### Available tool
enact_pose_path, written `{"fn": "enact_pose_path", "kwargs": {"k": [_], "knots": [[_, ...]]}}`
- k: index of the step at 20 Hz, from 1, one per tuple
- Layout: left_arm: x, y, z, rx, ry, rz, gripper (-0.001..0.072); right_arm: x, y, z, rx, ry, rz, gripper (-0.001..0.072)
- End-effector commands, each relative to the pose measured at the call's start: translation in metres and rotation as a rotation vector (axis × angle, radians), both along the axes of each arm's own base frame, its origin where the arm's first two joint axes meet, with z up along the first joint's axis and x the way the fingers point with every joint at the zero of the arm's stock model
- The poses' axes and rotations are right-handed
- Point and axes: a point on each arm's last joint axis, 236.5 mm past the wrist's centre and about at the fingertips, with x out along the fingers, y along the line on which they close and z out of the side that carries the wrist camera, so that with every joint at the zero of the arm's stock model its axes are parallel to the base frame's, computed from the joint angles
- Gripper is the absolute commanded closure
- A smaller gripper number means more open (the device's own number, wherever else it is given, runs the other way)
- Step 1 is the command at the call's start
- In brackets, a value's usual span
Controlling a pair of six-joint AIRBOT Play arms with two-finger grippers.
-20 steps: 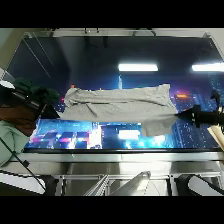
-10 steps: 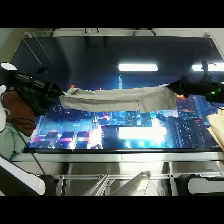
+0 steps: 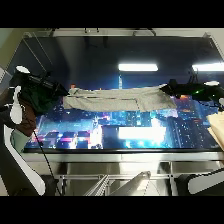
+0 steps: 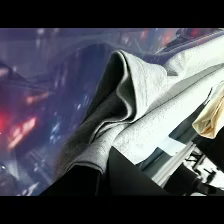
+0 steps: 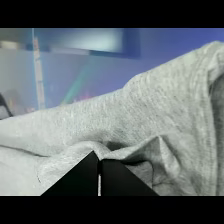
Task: Fold the shirts.
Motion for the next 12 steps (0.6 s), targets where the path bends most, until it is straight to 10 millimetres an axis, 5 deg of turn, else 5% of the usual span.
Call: {"fn": "enact_pose_path", "kwargs": {"k": [1,2,3,4,6,7,8,9,12], "knots": [[0.008,-0.007,0.025,-0.126,-0.018,0.036,0.0684,0.001,-0.013,0.000,-0.023,-0.006,-0.011,0.0694],[0.014,-0.010,0.045,-0.205,-0.045,0.059,0.0684,0.001,-0.019,0.005,-0.031,-0.014,-0.011,0.0634],[0.021,-0.012,0.066,-0.289,-0.074,0.086,0.0685,-0.002,-0.026,0.010,-0.038,-0.019,-0.001,0.0405],[0.025,-0.012,0.085,-0.365,-0.097,0.104,0.0685,-0.006,-0.033,0.013,-0.046,-0.017,0.018,0.0325],[0.024,-0.013,0.105,-0.453,-0.110,0.105,0.0685,-0.019,-0.047,0.009,-0.096,0.008,0.079,0.0290],[0.020,-0.014,0.107,-0.462,-0.099,0.092,0.0683,-0.025,-0.054,0.005,-0.123,0.031,0.089,0.0127],[0.016,-0.014,0.105,-0.457,-0.088,0.078,0.0493,-0.030,-0.060,-0.002,-0.144,0.062,0.088,0.0011],[0.015,-0.016,0.102,-0.441,-0.081,0.071,0.0370,-0.035,-0.061,-0.006,-0.152,0.086,0.097,0.0011],[0.010,-0.015,0.087,-0.378,-0.059,0.052,0.0370,-0.042,-0.060,-0.010,-0.156,0.116,0.111,0.0012]]}}
